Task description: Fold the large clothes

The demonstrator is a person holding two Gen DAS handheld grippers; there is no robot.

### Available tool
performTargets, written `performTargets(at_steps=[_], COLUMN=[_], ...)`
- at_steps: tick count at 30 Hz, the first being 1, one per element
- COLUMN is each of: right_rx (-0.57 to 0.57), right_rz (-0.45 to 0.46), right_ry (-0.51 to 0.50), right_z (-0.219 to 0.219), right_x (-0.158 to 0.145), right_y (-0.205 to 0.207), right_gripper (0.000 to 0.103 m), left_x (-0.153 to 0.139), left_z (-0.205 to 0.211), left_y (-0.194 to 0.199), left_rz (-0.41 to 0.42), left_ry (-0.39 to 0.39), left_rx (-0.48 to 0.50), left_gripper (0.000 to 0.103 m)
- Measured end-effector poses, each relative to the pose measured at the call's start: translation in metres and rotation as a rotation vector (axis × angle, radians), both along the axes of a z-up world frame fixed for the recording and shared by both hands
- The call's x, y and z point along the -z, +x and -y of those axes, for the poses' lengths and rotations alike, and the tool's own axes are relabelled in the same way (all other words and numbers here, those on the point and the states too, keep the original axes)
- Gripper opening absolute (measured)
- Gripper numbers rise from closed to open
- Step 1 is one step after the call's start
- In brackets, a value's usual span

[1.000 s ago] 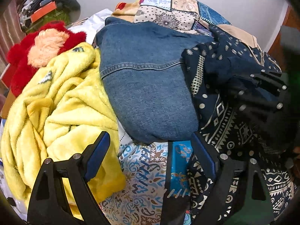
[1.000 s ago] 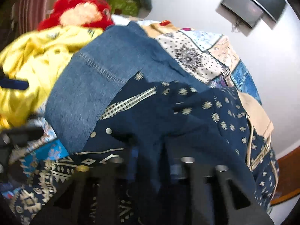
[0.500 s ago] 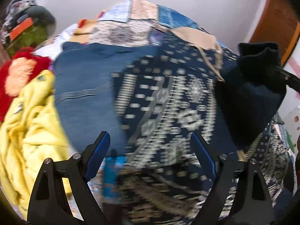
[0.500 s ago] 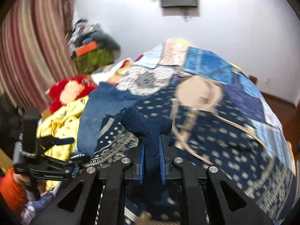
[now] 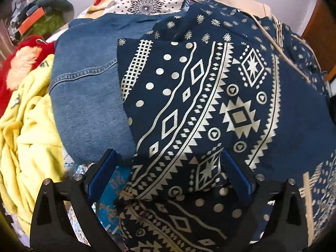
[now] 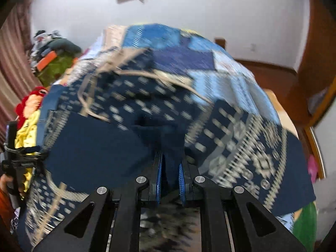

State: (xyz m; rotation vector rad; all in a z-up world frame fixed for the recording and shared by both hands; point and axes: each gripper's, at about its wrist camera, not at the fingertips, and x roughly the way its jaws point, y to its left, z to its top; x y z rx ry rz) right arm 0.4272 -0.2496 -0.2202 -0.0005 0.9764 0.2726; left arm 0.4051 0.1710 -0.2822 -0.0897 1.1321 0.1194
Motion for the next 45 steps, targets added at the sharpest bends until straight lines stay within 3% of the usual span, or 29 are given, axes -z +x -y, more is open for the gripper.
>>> performTargets(at_steps=[5, 8, 9, 10, 11, 12, 17, 21, 25, 31, 35, 38, 41, 45], right_rx=[0.007, 0.033, 0.044, 0.066, 0.103, 0.11, 0.13, 0.154, 0.189, 0.269, 0.339, 0.409, 0.449, 0.552], right_rz=[-0.03, -0.006, 0.004, 0.014, 0.04, 0.07, -0.005, -0.019, -0.069, -0.16, -0.239, -0.237, -0.235, -0.213], right_ry=[-0.086, -0.233, -0.285, -0.341, -0.42, -0.44, -0.285, -0.17, -0.016, 0.179, 0.341, 0.426, 0.474, 0.441], right_z=[0.014, 0.013, 0.013, 0.016, 0.02, 0.026, 0.066, 0.103, 0.136, 0.172, 0.19, 0.203, 0.208, 0.211], right_x=[0.018, 0.015, 0.015, 0.015, 0.015, 0.012, -0.005, -0.026, -0.035, -0.005, 0.032, 0.047, 0.053, 0.061], right_y=[0.005, 0.003, 0.002, 0.001, 0.0, -0.004, -0.018, -0.039, -0.054, -0.052, -0.033, -0.018, 0.001, 0.026], right_gripper=[0.012, 0.014, 0.036, 0.076, 0.09, 0.098, 0.097, 0.097, 0.097, 0.097, 0.088, 0.086, 0.085, 0.073], left_x=[0.001, 0.002, 0.002, 0.002, 0.003, 0.003, -0.001, -0.021, -0.052, -0.088, -0.094, -0.093, -0.087, -0.076], left_z=[0.016, 0.024, 0.026, 0.026, 0.023, 0.023, 0.004, 0.013, 0.035, 0.078, 0.103, 0.124, 0.131, 0.133], left_y=[0.0, 0.003, 0.004, 0.004, 0.004, 0.003, -0.005, -0.012, -0.018, -0.019, -0.018, -0.011, -0.005, 0.0], left_rz=[0.006, 0.008, 0.006, 0.005, 0.005, 0.006, -0.023, -0.032, 0.032, 0.122, 0.156, 0.158, 0.142, 0.125], left_ry=[0.108, 0.163, 0.163, 0.155, 0.138, 0.124, 0.04, 0.089, 0.152, 0.121, 0.081, 0.079, 0.02, 0.034], left_rx=[0.012, 0.013, 0.01, 0.006, -0.002, -0.008, -0.072, -0.051, 0.004, 0.087, 0.153, 0.181, 0.201, 0.188], left_gripper=[0.102, 0.103, 0.103, 0.103, 0.103, 0.103, 0.103, 0.103, 0.103, 0.103, 0.103, 0.103, 0.103, 0.103])
